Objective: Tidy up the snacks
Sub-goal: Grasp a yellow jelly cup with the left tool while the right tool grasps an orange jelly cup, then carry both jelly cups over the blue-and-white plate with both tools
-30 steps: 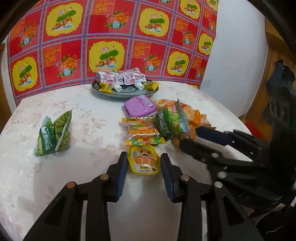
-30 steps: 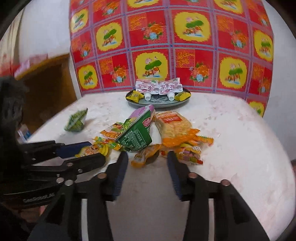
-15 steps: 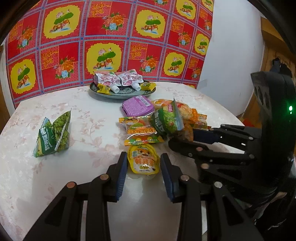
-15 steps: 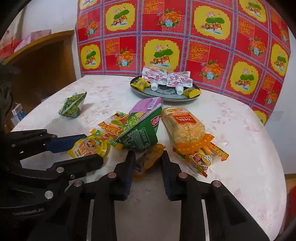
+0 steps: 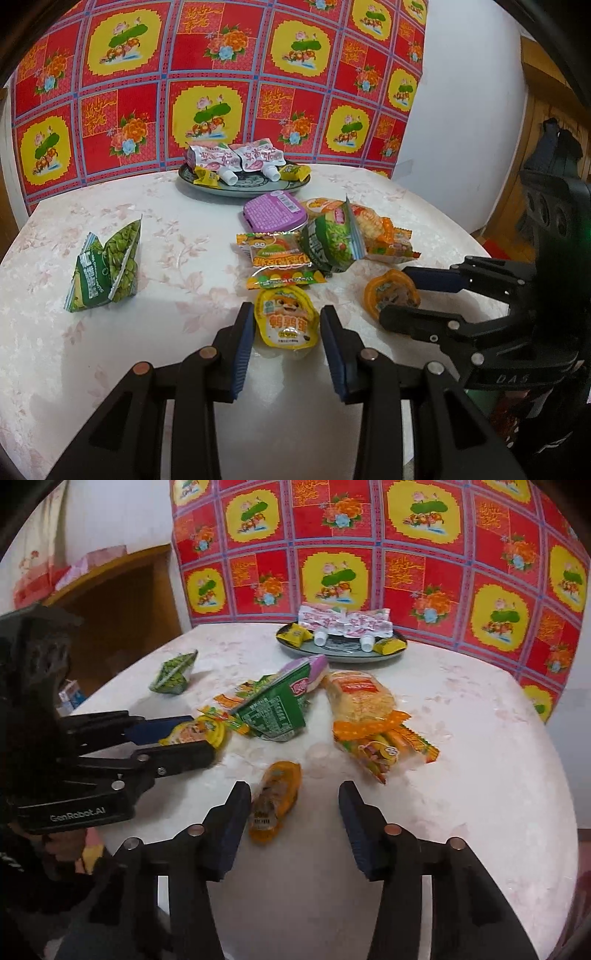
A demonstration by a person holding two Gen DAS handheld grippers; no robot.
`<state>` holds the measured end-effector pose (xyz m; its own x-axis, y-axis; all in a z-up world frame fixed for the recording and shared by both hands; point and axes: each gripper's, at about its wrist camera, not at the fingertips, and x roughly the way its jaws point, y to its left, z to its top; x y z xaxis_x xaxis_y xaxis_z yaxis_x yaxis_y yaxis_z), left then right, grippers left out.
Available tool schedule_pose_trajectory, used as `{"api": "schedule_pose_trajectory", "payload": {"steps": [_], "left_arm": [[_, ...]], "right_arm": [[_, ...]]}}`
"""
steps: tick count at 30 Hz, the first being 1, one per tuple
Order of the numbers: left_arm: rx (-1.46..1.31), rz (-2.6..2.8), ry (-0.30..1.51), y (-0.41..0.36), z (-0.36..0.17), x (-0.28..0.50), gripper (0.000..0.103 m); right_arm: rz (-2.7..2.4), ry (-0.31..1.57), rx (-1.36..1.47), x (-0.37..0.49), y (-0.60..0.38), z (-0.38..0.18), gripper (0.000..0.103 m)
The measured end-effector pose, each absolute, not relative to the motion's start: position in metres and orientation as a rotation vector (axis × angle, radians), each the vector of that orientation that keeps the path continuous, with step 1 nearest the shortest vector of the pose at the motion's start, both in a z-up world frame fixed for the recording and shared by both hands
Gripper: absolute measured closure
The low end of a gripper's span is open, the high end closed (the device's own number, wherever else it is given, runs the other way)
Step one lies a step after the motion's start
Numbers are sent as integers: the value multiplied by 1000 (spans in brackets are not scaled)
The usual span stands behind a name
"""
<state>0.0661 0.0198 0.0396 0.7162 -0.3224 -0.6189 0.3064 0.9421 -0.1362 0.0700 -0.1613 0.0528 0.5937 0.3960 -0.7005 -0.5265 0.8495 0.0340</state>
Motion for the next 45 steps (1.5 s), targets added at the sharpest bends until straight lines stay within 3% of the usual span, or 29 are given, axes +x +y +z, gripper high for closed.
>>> {"api": "schedule_pose_trajectory", "payload": {"steps": [6,11,19,21,29,45], "left_arm": [[-25,-349,687,19,39,66,66],[-24,-349,687,20,39,65,66],[-28,-356,684,21,39,65,66],[-20,-352,682,20,39,64,66],[-14,-350,681,19,40,63,66],[-26,-317,656,30,66,49,67]], "right_arm": [[467,751,-213,57,-153,54,32],[388,634,-269,41,-138,63,31],[386,703,-100,64,-154,57,32],[387,701,-98,68,-155,55,35],[467,721,-78,73,-162,54,65],[459,626,-106,60,-165,80,66]]}}
